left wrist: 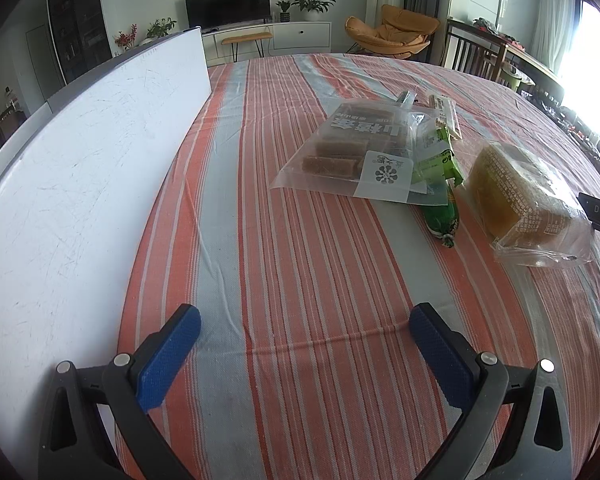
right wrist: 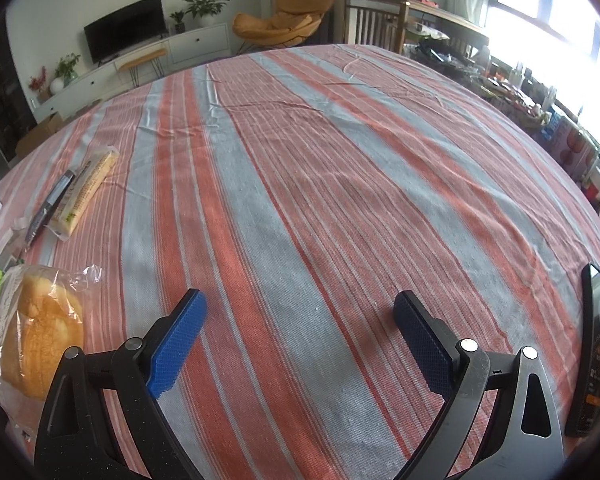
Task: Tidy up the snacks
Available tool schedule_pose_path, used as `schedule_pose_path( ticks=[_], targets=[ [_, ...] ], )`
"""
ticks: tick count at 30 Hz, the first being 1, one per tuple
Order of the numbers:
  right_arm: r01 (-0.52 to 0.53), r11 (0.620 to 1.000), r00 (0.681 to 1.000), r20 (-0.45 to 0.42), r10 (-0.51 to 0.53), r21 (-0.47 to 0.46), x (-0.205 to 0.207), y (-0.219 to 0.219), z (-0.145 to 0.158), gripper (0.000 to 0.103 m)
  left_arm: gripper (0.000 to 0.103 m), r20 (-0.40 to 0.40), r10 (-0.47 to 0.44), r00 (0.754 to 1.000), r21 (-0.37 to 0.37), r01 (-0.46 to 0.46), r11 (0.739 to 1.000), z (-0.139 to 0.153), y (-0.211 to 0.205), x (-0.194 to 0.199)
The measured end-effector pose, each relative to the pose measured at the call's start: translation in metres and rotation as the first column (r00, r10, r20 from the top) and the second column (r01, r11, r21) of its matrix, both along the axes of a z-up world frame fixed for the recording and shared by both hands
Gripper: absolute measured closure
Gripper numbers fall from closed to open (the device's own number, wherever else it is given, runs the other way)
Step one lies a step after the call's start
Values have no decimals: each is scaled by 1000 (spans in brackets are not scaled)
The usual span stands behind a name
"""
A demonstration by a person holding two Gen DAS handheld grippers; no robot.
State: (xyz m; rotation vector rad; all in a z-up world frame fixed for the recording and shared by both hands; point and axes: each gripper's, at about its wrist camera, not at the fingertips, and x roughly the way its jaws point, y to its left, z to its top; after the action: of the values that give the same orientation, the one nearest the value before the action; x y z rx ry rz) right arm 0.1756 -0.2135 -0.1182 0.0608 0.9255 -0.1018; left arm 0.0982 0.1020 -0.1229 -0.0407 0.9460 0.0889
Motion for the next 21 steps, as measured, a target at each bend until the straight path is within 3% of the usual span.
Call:
schedule_pose_path(
  ticks=[21],
  targets=[
    [0, 1000, 1000, 0, 0, 0, -1, 0, -1, 6, 0, 0, 2, 1000, 0, -2, 1000, 0, 0, 0]
  ],
)
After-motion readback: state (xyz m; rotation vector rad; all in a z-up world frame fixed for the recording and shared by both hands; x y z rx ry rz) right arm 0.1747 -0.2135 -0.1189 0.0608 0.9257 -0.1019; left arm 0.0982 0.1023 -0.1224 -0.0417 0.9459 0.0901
